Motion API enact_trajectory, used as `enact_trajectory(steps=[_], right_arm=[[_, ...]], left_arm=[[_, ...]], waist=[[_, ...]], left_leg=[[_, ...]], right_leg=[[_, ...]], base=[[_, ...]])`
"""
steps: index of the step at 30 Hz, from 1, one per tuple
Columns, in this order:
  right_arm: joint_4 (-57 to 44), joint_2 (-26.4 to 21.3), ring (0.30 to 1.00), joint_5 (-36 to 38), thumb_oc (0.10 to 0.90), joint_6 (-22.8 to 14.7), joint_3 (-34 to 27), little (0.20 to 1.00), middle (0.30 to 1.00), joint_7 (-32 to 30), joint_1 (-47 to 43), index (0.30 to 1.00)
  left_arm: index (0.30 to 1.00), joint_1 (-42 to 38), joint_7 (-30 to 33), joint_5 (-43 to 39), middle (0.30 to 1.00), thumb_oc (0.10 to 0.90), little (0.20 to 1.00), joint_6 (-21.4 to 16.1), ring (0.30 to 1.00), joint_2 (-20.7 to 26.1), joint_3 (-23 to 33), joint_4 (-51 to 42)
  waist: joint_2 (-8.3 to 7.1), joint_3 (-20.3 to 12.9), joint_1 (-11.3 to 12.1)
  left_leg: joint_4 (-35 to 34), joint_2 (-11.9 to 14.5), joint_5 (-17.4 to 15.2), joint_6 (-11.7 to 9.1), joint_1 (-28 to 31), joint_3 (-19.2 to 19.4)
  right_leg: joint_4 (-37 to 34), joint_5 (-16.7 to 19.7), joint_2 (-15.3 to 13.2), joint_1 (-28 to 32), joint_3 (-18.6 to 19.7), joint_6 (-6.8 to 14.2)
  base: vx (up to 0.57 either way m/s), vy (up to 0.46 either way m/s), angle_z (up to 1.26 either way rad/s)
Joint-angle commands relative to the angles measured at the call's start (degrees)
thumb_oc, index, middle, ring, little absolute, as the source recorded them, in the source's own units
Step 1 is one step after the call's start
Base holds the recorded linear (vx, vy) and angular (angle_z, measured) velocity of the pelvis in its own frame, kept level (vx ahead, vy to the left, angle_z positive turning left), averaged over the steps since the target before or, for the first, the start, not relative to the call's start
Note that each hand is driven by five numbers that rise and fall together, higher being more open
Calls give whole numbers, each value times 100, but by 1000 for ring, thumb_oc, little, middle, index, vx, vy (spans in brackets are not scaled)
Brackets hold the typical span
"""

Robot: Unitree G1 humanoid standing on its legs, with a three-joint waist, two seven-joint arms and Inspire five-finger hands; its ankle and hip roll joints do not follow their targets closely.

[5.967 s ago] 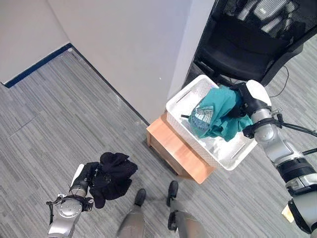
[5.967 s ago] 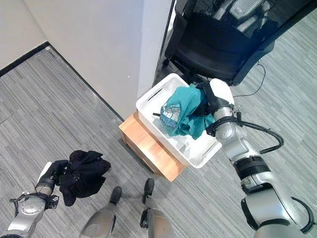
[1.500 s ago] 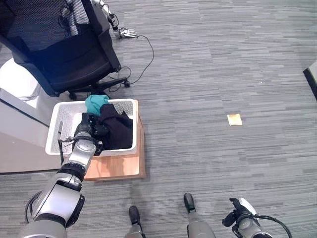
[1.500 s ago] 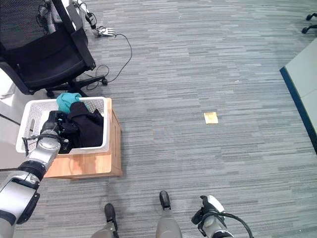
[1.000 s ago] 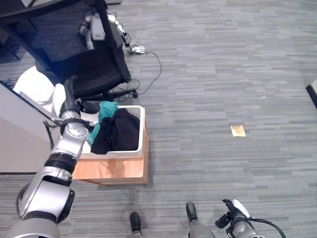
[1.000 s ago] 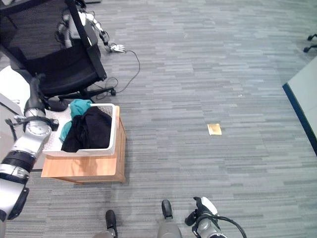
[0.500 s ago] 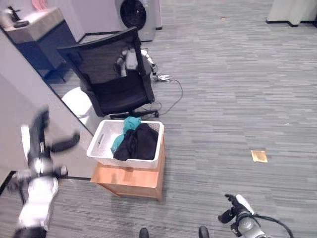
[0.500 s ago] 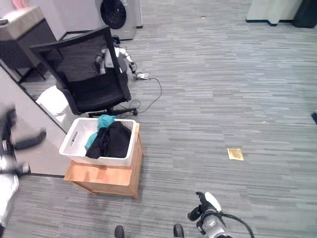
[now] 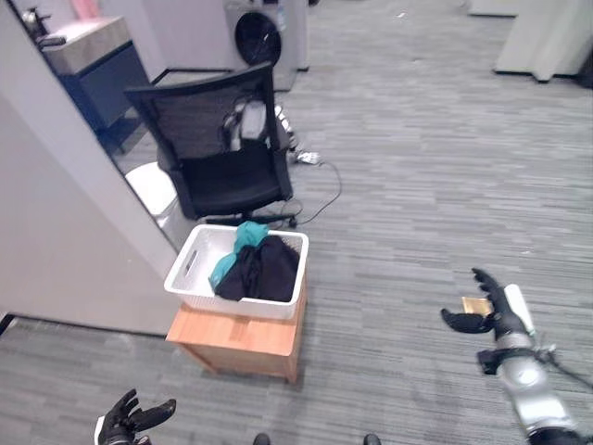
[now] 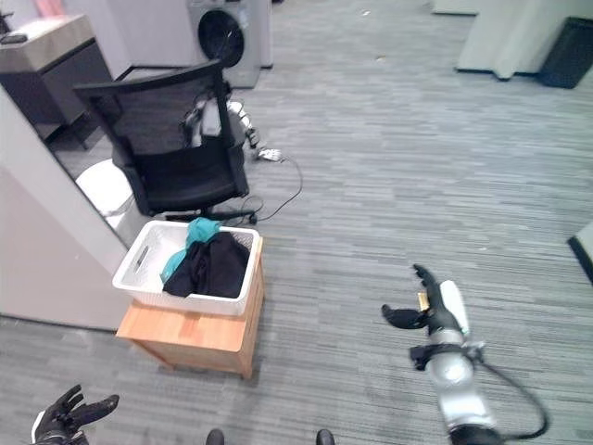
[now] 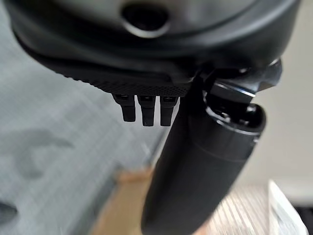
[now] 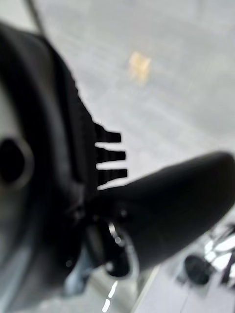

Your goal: Pick up bed clothes into laundry basket.

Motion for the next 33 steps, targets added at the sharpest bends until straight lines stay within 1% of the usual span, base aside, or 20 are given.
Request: enact_trajectory(steps=[1,5,8,9,10,12,14,16,18,19,20,21,24,25,26,28,29,30,32,33], right_arm=[[42,-206,900,229,800,-366,41,900,900,-132,-200,900],[226,63,900,113,800,-396,274,900,900,-153,-301,900],[292,153,900,-18,800,-336,362,900,900,-163,-342,900],[439,233,900,-124,800,-212,387,900,900,-265,-307,900],[444,233,900,-124,800,-215,389,900,900,-266,-314,900],[698,195,900,-86,800,-198,494,900,900,-374,-473,900],[941,14,900,-277,800,-147,734,900,900,-461,-807,900],[941,-67,900,-390,800,-99,797,900,900,-440,-837,900],[1035,-211,900,-474,800,-73,912,900,900,-526,-1001,900],[1034,-218,900,-490,800,34,947,900,900,-559,-1021,900],[1033,-216,900,-491,800,36,951,900,900,-560,-1026,900],[1008,-222,900,-484,800,65,961,900,900,-581,-1011,900],[895,-216,900,-540,800,95,965,900,900,-523,-886,900],[919,-178,900,-549,800,139,913,900,900,-459,-787,900],[914,-180,900,-551,800,141,916,900,900,-457,-771,900],[901,-140,900,-535,800,130,830,900,900,-401,-545,900],[884,-112,900,-542,800,140,760,900,900,-352,-418,900],[802,-91,900,-563,800,85,727,900,900,-232,-383,900],[753,-49,900,-623,800,85,737,900,900,-191,-358,900],[658,82,900,-573,800,52,736,900,900,-146,-454,900]], left_arm=[[900,-615,78,355,900,800,900,-572,900,108,-117,-152],[900,-609,90,388,900,800,900,-617,900,-201,-462,-868],[900,-676,102,511,900,800,900,-618,900,-190,-604,-1179],[900,-691,120,682,900,800,900,-620,900,-143,-761,-1485],[900,-692,121,683,900,800,900,-617,900,-144,-757,-1490],[900,-766,125,640,900,800,900,-659,900,-167,-779,-1492],[900,-772,130,490,900,800,900,-698,900,-227,-702,-1401],[900,-740,146,445,900,800,900,-693,900,-246,-674,-1423],[900,-790,206,372,900,800,900,-711,900,-301,-649,-1300],[900,-761,226,295,900,800,900,-680,900,-281,-621,-1263],[900,-760,225,295,900,800,900,-678,900,-279,-615,-1267],[900,-722,243,301,900,800,900,-677,900,-250,-608,-1286],[900,-637,219,297,900,800,900,-635,900,-161,-514,-1320],[900,-592,186,251,900,800,900,-568,900,-122,-479,-1320],[900,-576,184,249,900,800,900,-564,900,-123,-482,-1325],[900,-608,95,325,900,800,900,-456,900,-97,-596,-1230],[900,-556,37,376,900,800,900,-411,900,-108,-625,-1248],[900,-472,-105,586,900,800,900,-348,900,-96,-672,-1316],[900,-486,-128,656,900,800,900,-340,900,-64,-696,-1331],[900,-557,-111,756,900,800,900,-364,900,8,-655,-1352]], waist=[[94,-166,-70],[50,-12,-10],[46,181,-46],[7,251,-148],[25,240,-140],[-9,344,-102],[87,461,192],[116,506,222],[69,663,206],[-81,705,59],[-71,695,52],[-205,696,-29],[-392,574,-243],[-391,349,-431],[-368,361,-456],[-315,238,-714],[-258,200,-807],[-135,247,-836],[-106,316,-797],[-121,457,-798]], left_leg=[[41,-250,-247,213,-97,-270],[41,-304,-165,342,-156,-351],[41,-367,-12,352,-310,-603],[41,-646,261,332,-760,-1304],[41,-623,284,322,-791,-1300],[43,-727,451,240,-1200,-1446],[110,-821,703,116,-1831,-1571],[135,-880,718,71,-1960,-1597],[269,-977,444,150,-1947,-1339],[1129,-883,104,272,-1802,-547],[1176,-875,95,268,-1847,-556],[1708,-858,-257,281,-1720,-238],[3011,-286,-740,318,-1198,393],[2754,324,-713,190,-398,895],[2709,351,-724,169,-336,870],[2110,906,-585,-53,345,1345],[1679,973,-585,-130,526,1552],[850,731,-935,-116,707,1578],[517,564,-871,-59,617,1414],[92,224,-702,32,442,1049]], right_leg=[[149,-763,428,105,-298,-282],[1157,-1006,426,-307,-378,-267],[1850,-1184,607,-629,13,-98],[2208,-1631,1018,-570,1708,-208],[2187,-1586,1040,-596,1715,-207],[1974,-1641,1230,-483,2464,-452],[1283,-1605,1310,-209,2420,-715],[1151,-1531,1429,-162,2438,-767],[1002,-1406,1381,-94,2136,-815],[779,-1129,1125,-187,1681,-697],[756,-1099,1135,-199,1675,-694],[659,-914,924,-296,1377,-649],[519,-783,556,-464,538,-661],[573,-745,396,-726,-86,-637],[578,-781,423,-673,-123,-644],[695,-714,224,-876,-876,-550],[709,-653,111,-948,-1200,-483],[811,-496,-14,-1128,-1450,-338],[973,-431,-118,-1307,-1546,-289],[1261,-259,-234,-1673,-1297,-82]], base=[[-36,30,-17],[-102,18,-7],[-174,-29,13],[-184,-70,59],[-278,-109,189],[-265,-158,208],[-395,-328,65],[-234,-257,82],[-433,-273,143],[-482,-174,222],[-537,-204,274],[-393,-184,255],[-559,-219,148],[-362,-103,171],[-375,-43,232],[-342,40,218],[-484,133,198],[-320,107,213],[-387,189,141],[-509,223,105]])
